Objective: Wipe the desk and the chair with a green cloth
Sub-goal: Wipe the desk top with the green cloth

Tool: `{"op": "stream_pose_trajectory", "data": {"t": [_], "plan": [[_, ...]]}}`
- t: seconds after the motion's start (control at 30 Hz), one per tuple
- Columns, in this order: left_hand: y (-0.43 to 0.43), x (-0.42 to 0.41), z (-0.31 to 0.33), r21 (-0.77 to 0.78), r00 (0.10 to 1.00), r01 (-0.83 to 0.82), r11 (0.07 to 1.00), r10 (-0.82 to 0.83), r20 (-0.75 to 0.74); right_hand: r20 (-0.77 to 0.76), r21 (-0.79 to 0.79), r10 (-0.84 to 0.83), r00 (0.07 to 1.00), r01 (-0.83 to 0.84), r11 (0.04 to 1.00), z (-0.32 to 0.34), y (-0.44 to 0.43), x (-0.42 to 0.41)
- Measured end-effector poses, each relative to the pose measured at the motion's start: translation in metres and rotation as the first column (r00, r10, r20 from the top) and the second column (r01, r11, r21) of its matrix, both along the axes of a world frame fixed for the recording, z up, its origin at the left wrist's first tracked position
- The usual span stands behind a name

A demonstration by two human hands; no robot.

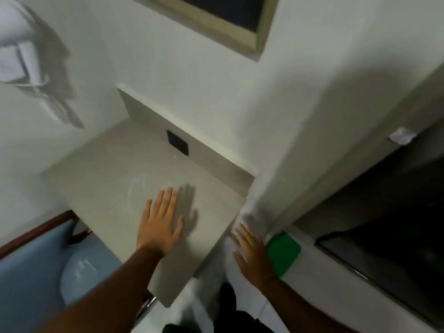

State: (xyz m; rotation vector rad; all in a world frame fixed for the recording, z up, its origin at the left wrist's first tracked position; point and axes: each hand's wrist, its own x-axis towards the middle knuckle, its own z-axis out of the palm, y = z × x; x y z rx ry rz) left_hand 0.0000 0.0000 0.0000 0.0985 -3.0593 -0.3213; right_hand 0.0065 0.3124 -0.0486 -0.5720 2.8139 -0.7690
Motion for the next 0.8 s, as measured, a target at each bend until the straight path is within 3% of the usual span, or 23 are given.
{"op": "stream_pose_trajectory", "data": {"t": [0.1,0.23,0.4,0.53,0.8], "plan": [[0.028,0.018,-0.037,-0.016,0.975,0.153,0.988,-0.148,0.167,0.201,0.200,-0.243,0.949,0.203,0.959,-0.029,0.057,0.033],[0.061,0.029,-0.065,-0.009,0.945,0.240,0.971,-0.232,0.230,0.285,0.383,-0.455,0.844,0.335,0.861,-0.042,0.086,0.040],[0.083,0.037,-0.084,0.034,0.925,0.231,0.972,-0.231,0.301,0.310,0.365,-0.559,0.769,0.447,0.817,-0.053,0.072,0.013],[0.080,0.050,-0.097,0.003,0.926,0.188,0.982,-0.178,0.334,0.373,0.355,-0.664,0.648,0.561,0.747,-0.064,0.056,-0.013],[0.046,0.084,-0.103,-0.076,0.935,0.003,0.997,0.024,0.355,0.308,0.374,-0.710,0.633,0.606,0.702,-0.082,0.034,-0.011]]}}
